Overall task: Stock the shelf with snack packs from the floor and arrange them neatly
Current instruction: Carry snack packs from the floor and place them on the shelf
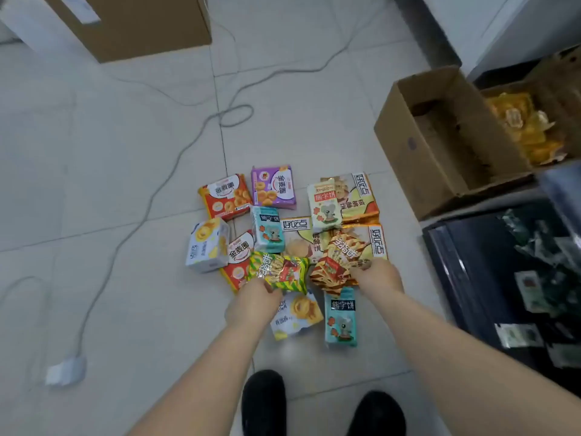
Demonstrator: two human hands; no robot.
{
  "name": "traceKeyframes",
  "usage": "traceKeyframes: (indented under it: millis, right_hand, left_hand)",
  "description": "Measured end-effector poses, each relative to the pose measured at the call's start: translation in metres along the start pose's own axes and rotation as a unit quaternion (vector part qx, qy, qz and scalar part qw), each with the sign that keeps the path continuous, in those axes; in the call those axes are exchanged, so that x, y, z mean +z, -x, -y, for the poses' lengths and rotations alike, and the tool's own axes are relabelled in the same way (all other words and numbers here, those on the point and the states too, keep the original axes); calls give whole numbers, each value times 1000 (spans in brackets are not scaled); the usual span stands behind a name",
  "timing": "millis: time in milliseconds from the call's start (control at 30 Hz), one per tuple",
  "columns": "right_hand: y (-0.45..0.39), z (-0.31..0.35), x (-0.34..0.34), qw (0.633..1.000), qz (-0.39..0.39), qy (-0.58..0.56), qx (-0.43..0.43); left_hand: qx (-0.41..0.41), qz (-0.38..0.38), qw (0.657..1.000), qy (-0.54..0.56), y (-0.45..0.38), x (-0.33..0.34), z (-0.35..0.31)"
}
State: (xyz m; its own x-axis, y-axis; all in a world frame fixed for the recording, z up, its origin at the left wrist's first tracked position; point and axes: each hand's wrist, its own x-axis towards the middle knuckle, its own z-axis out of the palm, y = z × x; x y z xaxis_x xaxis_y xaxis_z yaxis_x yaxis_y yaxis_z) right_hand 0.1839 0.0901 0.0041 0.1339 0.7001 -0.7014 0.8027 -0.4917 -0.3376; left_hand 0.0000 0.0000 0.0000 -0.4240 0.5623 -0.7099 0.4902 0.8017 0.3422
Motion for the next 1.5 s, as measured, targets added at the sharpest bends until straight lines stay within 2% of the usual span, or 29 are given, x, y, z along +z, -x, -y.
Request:
traceKeyframes:
  millis: [100, 200, 300, 400, 467, 567, 700, 833, 967, 1067, 1267, 1367, 1500]
  right_hand:
    - [-63, -29, 59, 998, -13, -43, 47]
    - [-121, -52, 109, 993, -13, -75, 96]
    - [-159, -64, 137, 985, -42, -110, 126]
    - [-171, -67, 151, 981, -89, -138, 107]
    - [-166, -64, 150, 981, -116, -134, 83]
    - [-138, -54, 131, 980, -137, -132, 51]
    - [-65, -24, 67, 979, -153, -125, -46]
    - [41, 24, -27, 975, -156, -110, -110]
    - [164, 75, -135, 959, -190, -156, -144]
    - [262, 102, -215, 934, -249, -204, -157]
    - [429, 127, -327, 861, -390, -278, -171]
    - [498, 125, -358, 818, -456, -308, -167]
    - [577, 96, -376, 741, -571, -318, -154]
  left_hand:
    - [-45, -6, 992, 114, -66, 60, 29]
    - [-104, 20, 974, 201, -124, 108, 46]
    - [-149, 16, 929, 338, -164, 142, 53]
    - [-151, -39, 892, 424, -182, 157, 53]
    - [-144, -67, 882, 443, -182, 155, 53]
    - [-122, -119, 918, 358, -159, 135, 53]
    - [-75, -162, 941, 287, -85, 68, 36]
    - [14, -153, 959, 238, 20, -33, -19]
    - [114, -162, 957, 214, 137, -152, -99]
    - [198, -157, 947, 199, 220, -236, -154]
    - [381, -129, 903, 149, 376, -356, -237]
    - [462, -102, 868, 150, 439, -377, -261]
    - [564, -85, 809, 139, 512, -376, -275]
